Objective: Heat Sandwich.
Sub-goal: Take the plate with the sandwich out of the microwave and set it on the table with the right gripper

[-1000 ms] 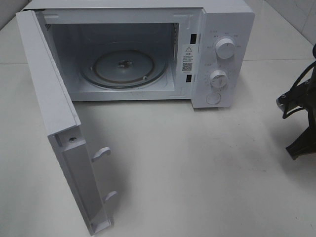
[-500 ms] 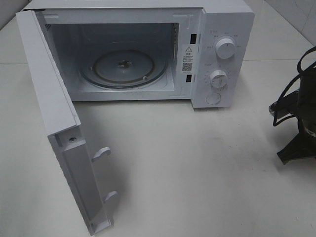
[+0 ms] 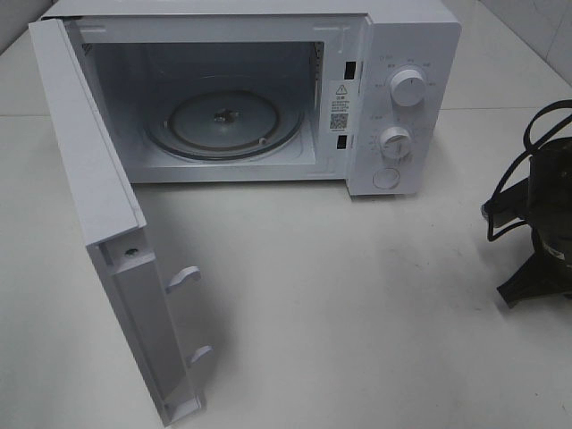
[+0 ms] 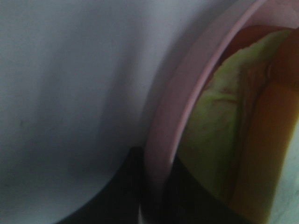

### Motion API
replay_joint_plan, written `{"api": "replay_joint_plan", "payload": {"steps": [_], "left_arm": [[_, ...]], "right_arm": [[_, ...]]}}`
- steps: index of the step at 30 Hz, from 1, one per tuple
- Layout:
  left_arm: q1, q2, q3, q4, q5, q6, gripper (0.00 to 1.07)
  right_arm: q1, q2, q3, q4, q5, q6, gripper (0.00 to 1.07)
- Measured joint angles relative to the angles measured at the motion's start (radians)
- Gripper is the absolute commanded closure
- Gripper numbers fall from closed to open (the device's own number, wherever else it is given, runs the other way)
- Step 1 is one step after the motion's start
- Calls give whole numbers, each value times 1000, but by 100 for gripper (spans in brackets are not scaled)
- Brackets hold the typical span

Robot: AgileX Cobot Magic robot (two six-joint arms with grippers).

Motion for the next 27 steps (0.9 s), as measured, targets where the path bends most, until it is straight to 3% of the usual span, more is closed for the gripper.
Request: {"api": "replay_joint_plan", "payload": {"steps": [6,15,20,24,25,27], "left_arm": [[0,0,0,0,0,0,3],[0,0,0,0,0,0,3],[0,0,0,0,0,0,3],[0,0,0,0,0,0,3],[0,0,0,0,0,0,3],[0,0,0,0,0,0,3]], "right_arm": [[0,0,0,3,-1,0,99],[0,-9,-2,35,3,-1,83],[0,-54,-2,87,3,-15,66],[0,-116,-1,158,-2,-100,46],[0,-116,-1,158,-2,-100,46],[0,-160,-1,214,-3,-172,34]]}}
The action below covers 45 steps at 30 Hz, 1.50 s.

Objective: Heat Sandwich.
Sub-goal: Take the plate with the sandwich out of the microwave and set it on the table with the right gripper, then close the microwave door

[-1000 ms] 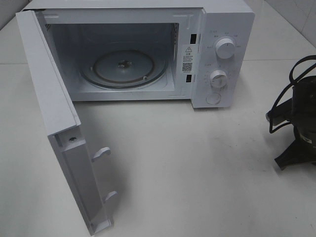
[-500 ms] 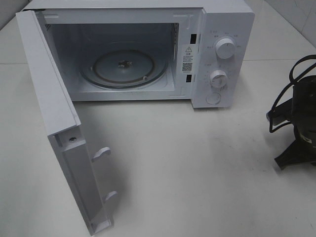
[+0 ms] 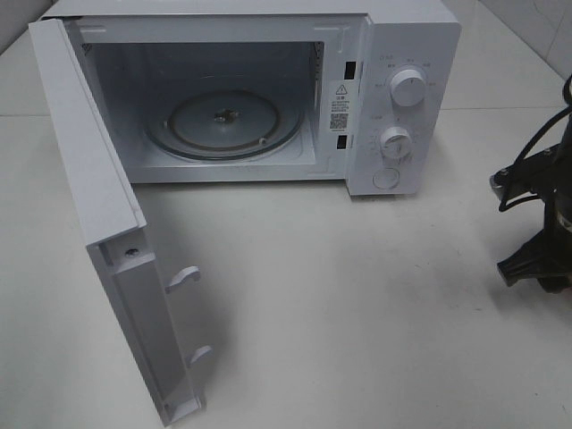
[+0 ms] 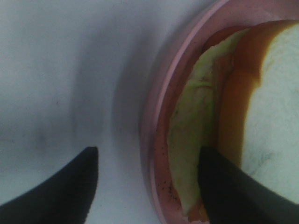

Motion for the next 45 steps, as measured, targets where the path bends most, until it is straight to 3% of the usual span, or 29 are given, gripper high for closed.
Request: {"api": "replay_joint_plan", "payload": {"steps": [4,16,35,45], "left_arm": [[0,0,0,0,0,0,3],[0,0,0,0,0,0,3],[0,0,0,0,0,0,3],[0,0,0,0,0,0,3]], "right_arm": [[0,-71,1,91,0,-102,28],[0,-349,1,383,164,-333,31],[0,-815,2,658,406,-565,31],[0,-1033,2,709,477,-602,31]]}}
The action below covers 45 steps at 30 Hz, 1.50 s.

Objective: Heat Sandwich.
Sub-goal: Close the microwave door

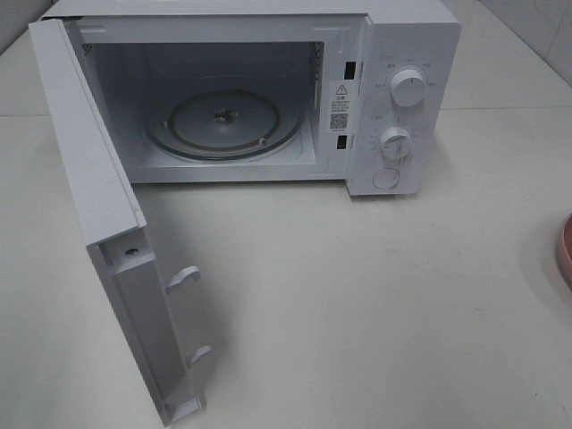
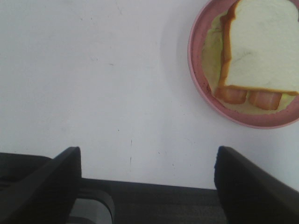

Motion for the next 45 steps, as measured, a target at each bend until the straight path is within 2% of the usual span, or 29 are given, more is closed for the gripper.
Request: {"api": "replay_joint_plan", "payload": {"steps": [12,18,21,23,28,33,45], "left_arm": [[0,0,0,0,0,0,3],[0,0,0,0,0,0,3],[0,0,0,0,0,0,3],[0,0,0,0,0,0,3],[0,0,0,0,0,0,3],[0,0,0,0,0,0,3],[0,0,0,0,0,0,3]], "right_arm": [[0,-243,0,17,-7,7,31],[-9,-426,2,-5,-42,7,31],[-34,-470,22,-9,-49,7,31],[-74,-538,83,-7,-47,7,31],[-110,-640,170,3,-41,4,31],[-122,-708,209,12,-44,-18,31],[-122,-712,209,18,-55,-31,31]]}}
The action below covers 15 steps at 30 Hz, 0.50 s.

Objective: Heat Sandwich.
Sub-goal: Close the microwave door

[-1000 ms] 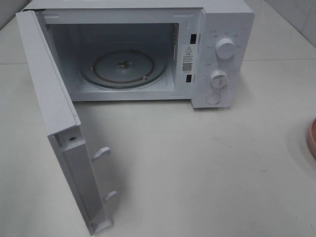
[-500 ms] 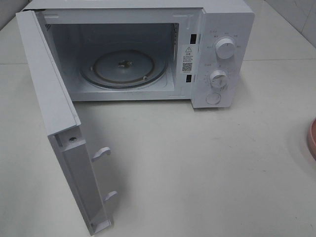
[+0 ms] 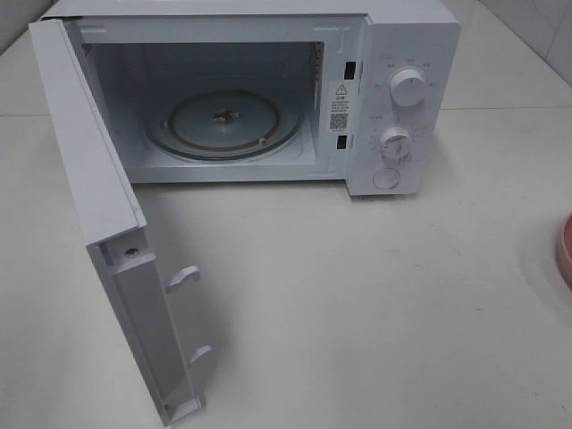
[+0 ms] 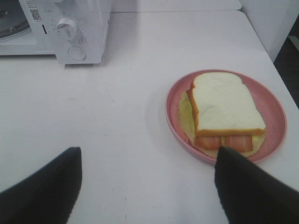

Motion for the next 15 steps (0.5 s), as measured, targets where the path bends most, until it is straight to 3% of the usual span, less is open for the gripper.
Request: {"api": "replay_joint_plan", "payload": {"steps": [15], "left_arm": [[0,0,0,0,0,0,3]], "right_arm": [[0,0,0,0,0,-5,31]]}}
